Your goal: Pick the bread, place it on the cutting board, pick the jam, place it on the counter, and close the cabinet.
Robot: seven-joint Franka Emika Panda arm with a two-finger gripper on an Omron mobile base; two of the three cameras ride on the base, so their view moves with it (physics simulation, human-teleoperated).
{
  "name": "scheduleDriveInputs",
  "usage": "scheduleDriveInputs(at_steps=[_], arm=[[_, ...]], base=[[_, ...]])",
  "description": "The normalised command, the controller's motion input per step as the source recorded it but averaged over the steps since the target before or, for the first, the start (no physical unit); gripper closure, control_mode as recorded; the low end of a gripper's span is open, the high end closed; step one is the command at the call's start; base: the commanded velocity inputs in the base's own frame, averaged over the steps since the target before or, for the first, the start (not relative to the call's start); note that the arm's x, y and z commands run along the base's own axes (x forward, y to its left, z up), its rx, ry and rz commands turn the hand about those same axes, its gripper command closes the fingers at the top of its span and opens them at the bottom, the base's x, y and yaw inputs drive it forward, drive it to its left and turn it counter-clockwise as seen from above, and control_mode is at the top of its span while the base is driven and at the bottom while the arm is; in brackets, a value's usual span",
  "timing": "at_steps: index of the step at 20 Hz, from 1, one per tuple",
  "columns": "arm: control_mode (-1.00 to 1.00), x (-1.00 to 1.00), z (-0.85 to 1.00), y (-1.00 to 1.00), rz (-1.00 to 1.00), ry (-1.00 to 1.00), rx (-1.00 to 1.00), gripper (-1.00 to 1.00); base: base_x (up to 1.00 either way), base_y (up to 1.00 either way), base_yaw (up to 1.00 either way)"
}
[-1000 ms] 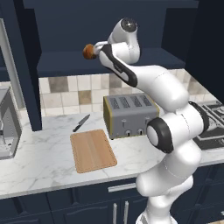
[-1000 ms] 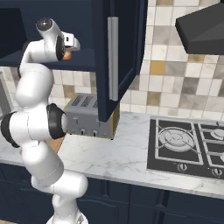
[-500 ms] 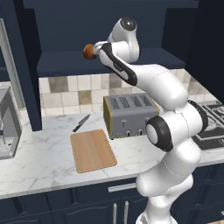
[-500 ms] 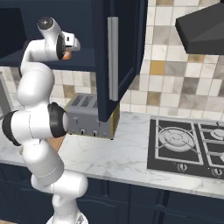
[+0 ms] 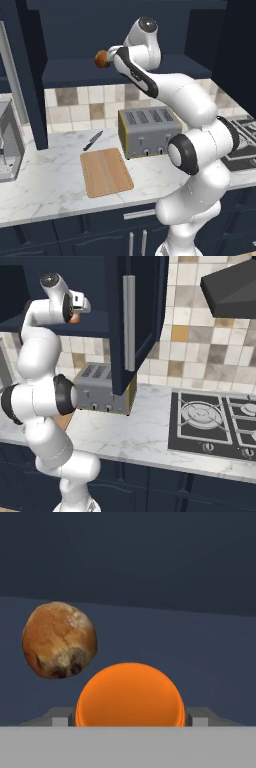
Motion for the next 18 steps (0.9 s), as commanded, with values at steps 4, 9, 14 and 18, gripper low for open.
scheduleDriveInputs(at_steps=[4,9,14,18], arm=[[-1.0,-0.48,0.0,0.0,0.0,-0.1,0.0,1.0],[-1.0,-0.56,0.0,-0.05,0.0,-0.1,0.0,1.0],[-1.0,-0.61,0.0,-0.09,0.0,-0.02,0.0,1.0],[-1.0,-0.54,0.0,-0.09,0.0,0.0,0.0,1.0]], base=[[0.0,0.0,0.0],[0.0,0.0,0.0],[0.0,0.0,0.0],[0.0,0.0,0.0]])
